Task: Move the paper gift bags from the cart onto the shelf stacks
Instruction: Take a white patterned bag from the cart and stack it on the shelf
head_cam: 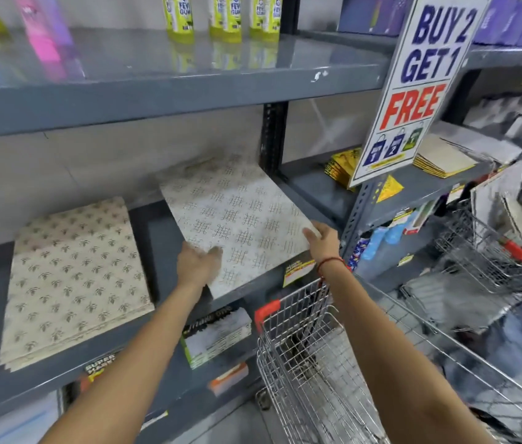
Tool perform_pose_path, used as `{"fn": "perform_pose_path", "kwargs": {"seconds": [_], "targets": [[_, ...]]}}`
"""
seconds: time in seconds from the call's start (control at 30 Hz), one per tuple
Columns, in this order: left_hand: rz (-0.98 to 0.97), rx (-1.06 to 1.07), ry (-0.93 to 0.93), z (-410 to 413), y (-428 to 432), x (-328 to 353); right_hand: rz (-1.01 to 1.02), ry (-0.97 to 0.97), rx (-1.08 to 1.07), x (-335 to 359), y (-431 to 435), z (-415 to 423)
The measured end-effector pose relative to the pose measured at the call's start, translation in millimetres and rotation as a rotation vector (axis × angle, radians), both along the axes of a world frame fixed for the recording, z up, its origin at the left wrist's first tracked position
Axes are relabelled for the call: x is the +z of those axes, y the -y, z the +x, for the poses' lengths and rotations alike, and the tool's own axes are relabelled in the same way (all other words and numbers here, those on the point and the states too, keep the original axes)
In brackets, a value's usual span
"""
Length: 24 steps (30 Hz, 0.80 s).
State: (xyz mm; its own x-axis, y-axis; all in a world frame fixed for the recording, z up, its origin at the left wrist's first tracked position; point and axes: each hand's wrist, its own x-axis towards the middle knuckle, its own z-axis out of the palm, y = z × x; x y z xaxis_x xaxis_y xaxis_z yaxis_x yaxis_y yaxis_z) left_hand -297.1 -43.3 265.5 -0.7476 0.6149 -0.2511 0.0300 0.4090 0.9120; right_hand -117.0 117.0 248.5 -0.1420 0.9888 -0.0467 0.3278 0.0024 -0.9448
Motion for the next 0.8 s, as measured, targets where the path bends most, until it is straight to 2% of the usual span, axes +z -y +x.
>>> {"fn": "perform_pose_path", "kwargs": {"seconds": [0.17,0.37,0.53,0.67,0.8], "targets": [[0.036,-0.132,-0.103,-2,-9,-6,-0.020,0.052,-0.090,-5,-29,-13],[-0.148,-0.319,-0.359,13,7,-27,0.009,0.195,-0.112,-19,-40,-18],[-0.154,-0.311,-0.492,26,10,-34,0.147,0.509,-0.008,-30,-48,-14],[-0.131,-0.254,-0.543,28,8,-34,0.171,0.570,0.102,-23,-46,-8],[-0.140,-0.215,-0.523,29,6,-37,0.164,0.658,0.344,-7,-47,12]]}}
